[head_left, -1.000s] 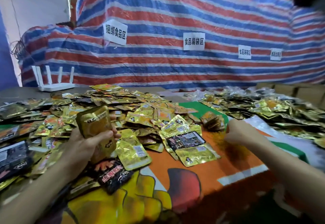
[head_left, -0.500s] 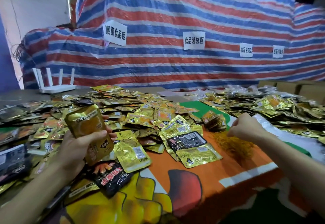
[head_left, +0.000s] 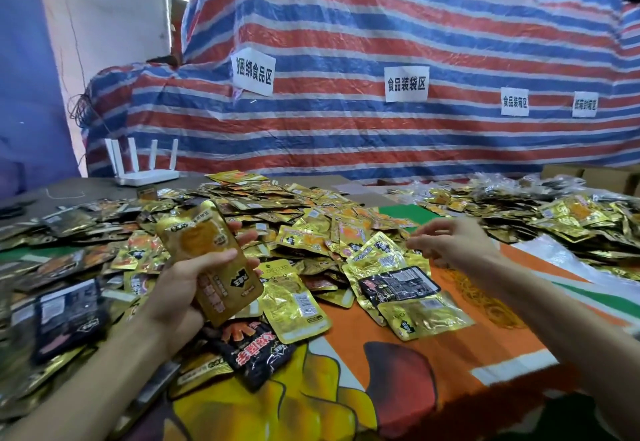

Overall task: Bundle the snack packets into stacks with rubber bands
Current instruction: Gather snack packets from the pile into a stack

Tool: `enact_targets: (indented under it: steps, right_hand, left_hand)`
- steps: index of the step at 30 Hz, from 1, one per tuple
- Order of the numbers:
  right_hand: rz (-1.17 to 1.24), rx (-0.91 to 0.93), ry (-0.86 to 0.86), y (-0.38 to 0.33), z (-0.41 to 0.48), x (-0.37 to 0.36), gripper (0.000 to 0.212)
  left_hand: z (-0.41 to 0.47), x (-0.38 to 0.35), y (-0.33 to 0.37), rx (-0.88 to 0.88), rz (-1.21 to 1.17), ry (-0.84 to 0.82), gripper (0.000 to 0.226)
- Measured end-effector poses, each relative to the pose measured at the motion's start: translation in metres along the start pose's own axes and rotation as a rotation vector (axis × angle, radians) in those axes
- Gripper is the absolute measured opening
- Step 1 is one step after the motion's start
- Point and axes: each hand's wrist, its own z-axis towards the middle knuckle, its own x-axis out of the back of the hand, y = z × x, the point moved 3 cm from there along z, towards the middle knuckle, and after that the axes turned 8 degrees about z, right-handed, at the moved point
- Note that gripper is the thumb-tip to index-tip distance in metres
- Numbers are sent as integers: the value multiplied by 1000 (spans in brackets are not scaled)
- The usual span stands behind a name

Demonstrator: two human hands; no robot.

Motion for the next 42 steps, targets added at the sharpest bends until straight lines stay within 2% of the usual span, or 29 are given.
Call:
enact_targets:
  steps: [4,8,11,16,18,20,22,25,29,31,35,38,42]
  right_hand:
    - [205,86,-266,-28,-16,-78,5]
    - [284,165,-390,-47,-23,-149,6]
    - [281,271,-372,-58,-21,-178,5]
    - [169,476,-189,-54,-19,-195,4]
    - [89,493,-156,-48,-18,-199,6]
    - [102,425,-249,-40,-14,-200,10]
    - [273,298,-435,-35,-13,-198,10]
    - [749,110,-684,-35,-13,-190,3]
    - [1248,32,-859,-42,-15,-184,13]
    - [1392,3,-880,-44,-17,-184,21]
    - [1243,17,-775,-43,-19,-191,33]
    - [1094,79,-758,-42,-21,-197,42]
    - [860,227,-637,-43,-26,-199,56]
  left_hand:
    - [0,4,-2,60,-16,-19,33]
    - [-1,5,-8,139,8,-42,39]
    - [-4,3,-11,193,44,17,40]
    - [1,2,-12,141,90,194,29]
    - [3,5,-10,116,58,220,30]
    - [4,5,-7,121,-35,142,29]
    - [5,5,-7,141,-139,47,26]
    - [7,10,-8,147,-271,25,25]
    - [7,6,-4,113,-350,-60,29]
    - [5,2,-5,106,-363,-111,31]
    - [4,2,-4,117,-374,-140,30]
    - [4,6,-6,182,-245,-61,25]
    - [1,6,-6,258,-127,3,23]
